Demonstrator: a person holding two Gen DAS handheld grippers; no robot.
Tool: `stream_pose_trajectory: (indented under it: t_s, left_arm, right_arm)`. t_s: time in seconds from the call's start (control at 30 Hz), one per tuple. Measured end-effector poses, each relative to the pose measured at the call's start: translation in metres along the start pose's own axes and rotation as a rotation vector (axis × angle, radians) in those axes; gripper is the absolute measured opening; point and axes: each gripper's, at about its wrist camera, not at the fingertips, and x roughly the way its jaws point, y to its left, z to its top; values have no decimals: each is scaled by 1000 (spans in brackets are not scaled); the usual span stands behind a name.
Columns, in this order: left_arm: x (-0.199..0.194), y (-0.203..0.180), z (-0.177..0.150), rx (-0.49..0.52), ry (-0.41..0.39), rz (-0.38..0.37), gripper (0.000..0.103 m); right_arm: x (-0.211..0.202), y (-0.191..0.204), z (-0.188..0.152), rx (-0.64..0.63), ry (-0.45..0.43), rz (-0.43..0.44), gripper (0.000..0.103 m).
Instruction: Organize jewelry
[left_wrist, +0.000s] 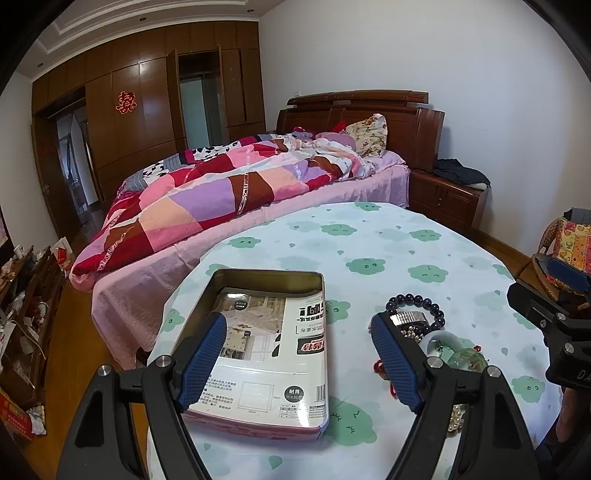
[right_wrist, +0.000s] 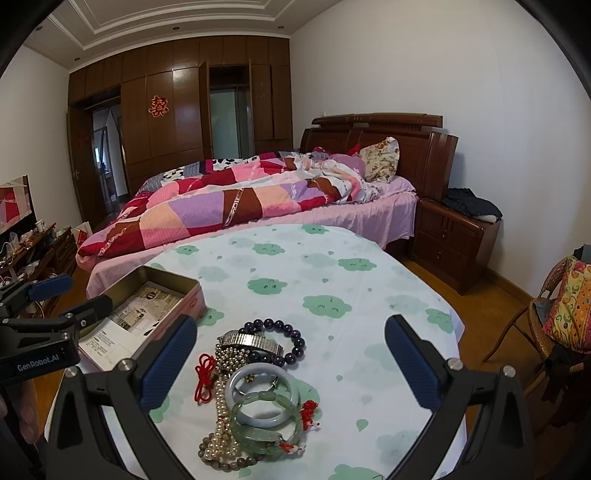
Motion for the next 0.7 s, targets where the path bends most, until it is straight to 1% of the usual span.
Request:
stream_pose_trajectory:
  t_s: [0.7]
  left_arm:
    - [0, -1, 0, 3, 1, 1, 81]
  right_arm:
    - [2, 3, -5, 1, 8, 3, 103]
